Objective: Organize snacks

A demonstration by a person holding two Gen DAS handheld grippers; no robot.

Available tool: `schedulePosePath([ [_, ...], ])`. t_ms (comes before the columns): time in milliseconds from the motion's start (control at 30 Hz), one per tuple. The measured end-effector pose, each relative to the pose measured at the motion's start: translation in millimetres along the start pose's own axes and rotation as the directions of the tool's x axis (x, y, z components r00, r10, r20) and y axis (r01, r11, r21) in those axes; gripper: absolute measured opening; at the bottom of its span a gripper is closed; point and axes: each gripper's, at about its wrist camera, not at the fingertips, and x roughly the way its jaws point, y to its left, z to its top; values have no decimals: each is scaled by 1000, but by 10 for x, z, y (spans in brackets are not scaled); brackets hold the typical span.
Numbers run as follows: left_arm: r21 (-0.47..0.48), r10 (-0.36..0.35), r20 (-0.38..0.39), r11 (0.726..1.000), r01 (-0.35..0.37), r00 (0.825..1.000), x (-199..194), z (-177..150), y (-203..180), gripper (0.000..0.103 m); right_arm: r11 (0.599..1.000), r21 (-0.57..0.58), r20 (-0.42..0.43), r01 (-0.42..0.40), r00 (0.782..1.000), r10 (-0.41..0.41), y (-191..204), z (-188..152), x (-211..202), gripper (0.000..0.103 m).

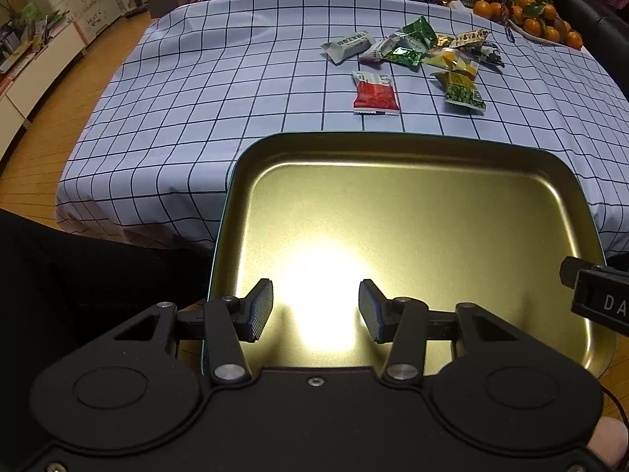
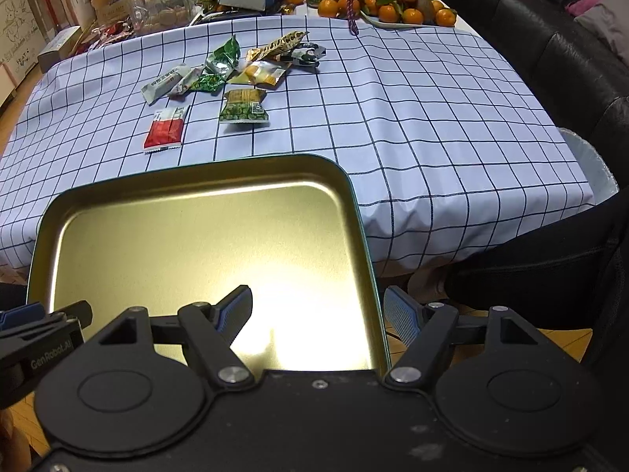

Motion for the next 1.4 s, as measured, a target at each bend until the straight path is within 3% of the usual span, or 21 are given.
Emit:
schedulePosePath([
  [167, 20, -1, -2, 1000, 1, 1000, 0, 5, -31, 55, 998, -38, 43, 44, 998, -42, 37, -10, -42, 76],
  [333, 17, -3, -5, 1000, 3, 1000, 10, 7, -16, 55, 999, -30, -7, -9, 1000, 9, 14, 19, 7, 73],
  [767, -1, -5, -60, 1000, 5, 998, 98, 11, -3, 50, 999, 1, -118, -50, 992, 50, 7, 19, 163, 65],
  [1400, 8, -8, -88, 1000, 8, 996, 148, -9, -8, 50, 998, -8, -159, -69, 985, 66, 4, 11, 230, 65],
])
